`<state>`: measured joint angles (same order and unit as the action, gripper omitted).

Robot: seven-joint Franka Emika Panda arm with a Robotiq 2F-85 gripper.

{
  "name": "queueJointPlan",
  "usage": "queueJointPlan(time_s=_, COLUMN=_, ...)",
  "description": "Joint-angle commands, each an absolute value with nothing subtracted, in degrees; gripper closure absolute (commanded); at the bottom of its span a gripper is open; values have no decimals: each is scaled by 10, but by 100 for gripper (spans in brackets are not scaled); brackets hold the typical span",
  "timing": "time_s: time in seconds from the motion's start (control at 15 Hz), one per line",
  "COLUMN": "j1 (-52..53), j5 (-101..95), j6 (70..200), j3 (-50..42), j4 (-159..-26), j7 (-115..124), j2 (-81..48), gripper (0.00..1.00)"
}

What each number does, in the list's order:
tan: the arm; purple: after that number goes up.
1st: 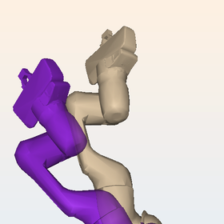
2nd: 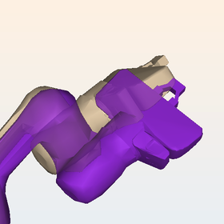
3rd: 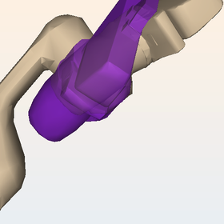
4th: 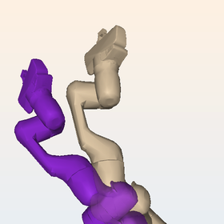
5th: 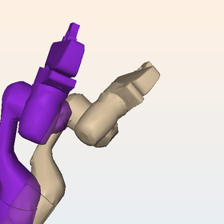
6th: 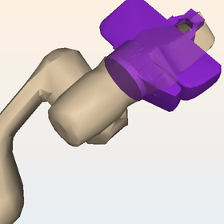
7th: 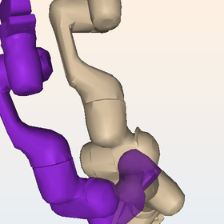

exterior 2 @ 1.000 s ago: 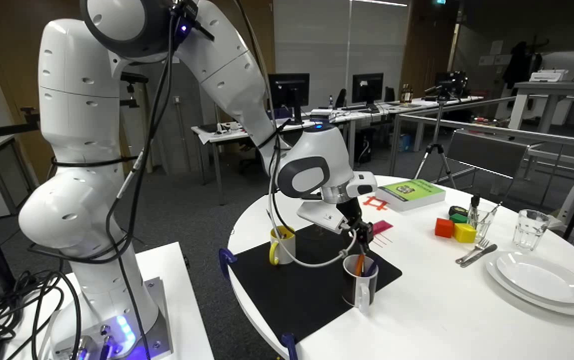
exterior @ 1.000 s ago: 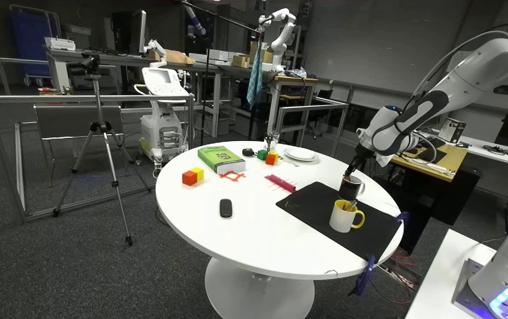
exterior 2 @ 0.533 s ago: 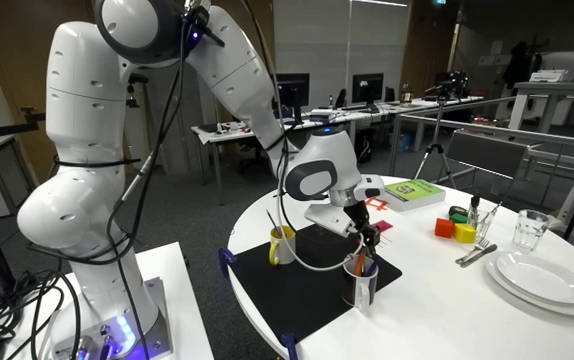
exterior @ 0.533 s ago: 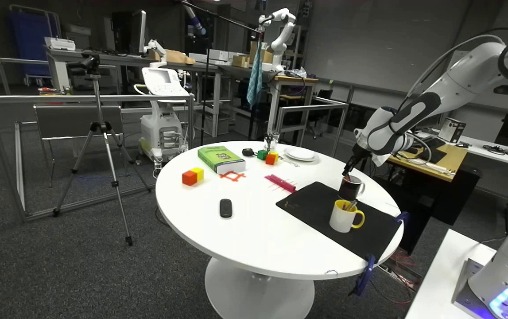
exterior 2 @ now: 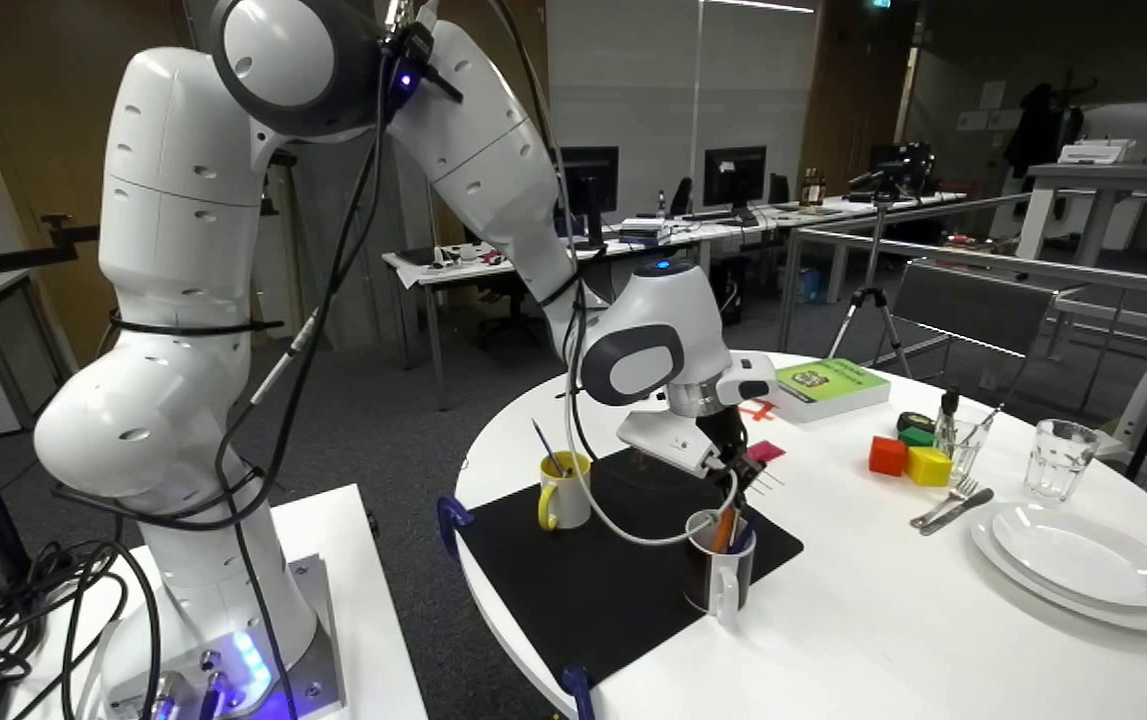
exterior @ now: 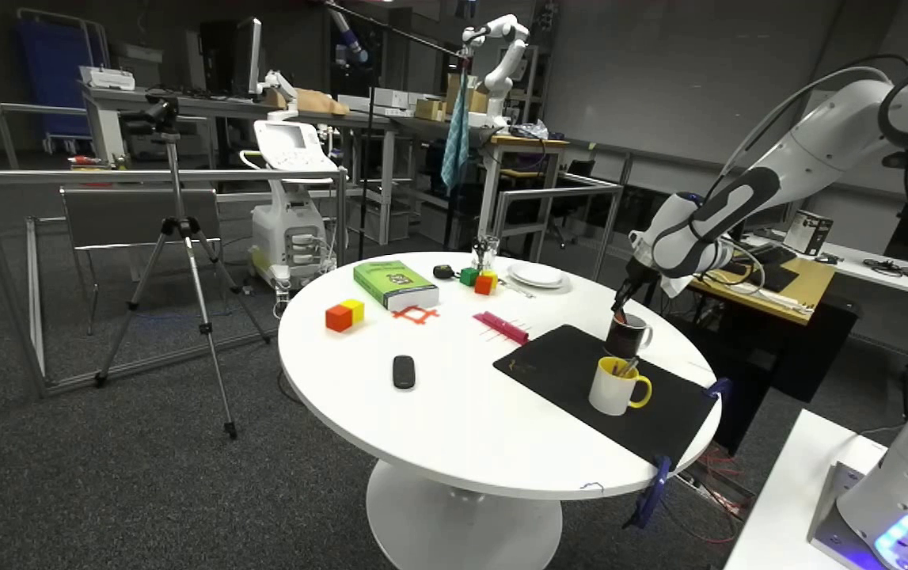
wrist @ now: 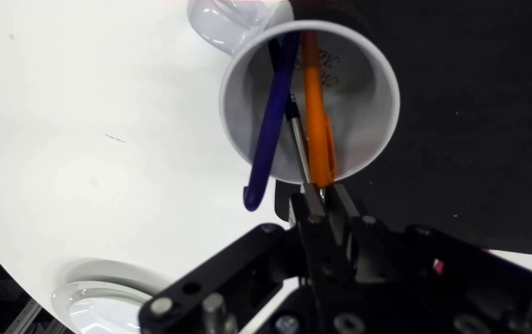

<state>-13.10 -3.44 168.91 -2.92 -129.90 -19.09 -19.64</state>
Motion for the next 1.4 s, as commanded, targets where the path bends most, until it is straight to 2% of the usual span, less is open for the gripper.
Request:
queueJointPlan(time_s=0.0, j1=-139, j5=-38, j6=1682, j3=-22, j4=-1290, j7=-199, j2=-197, gripper=99)
queueJointPlan(time_s=1.33, j1=-127, j5=-38, j6=1708, j3=-32, j4=-1371, j7=-192, j2=-83, gripper=98)
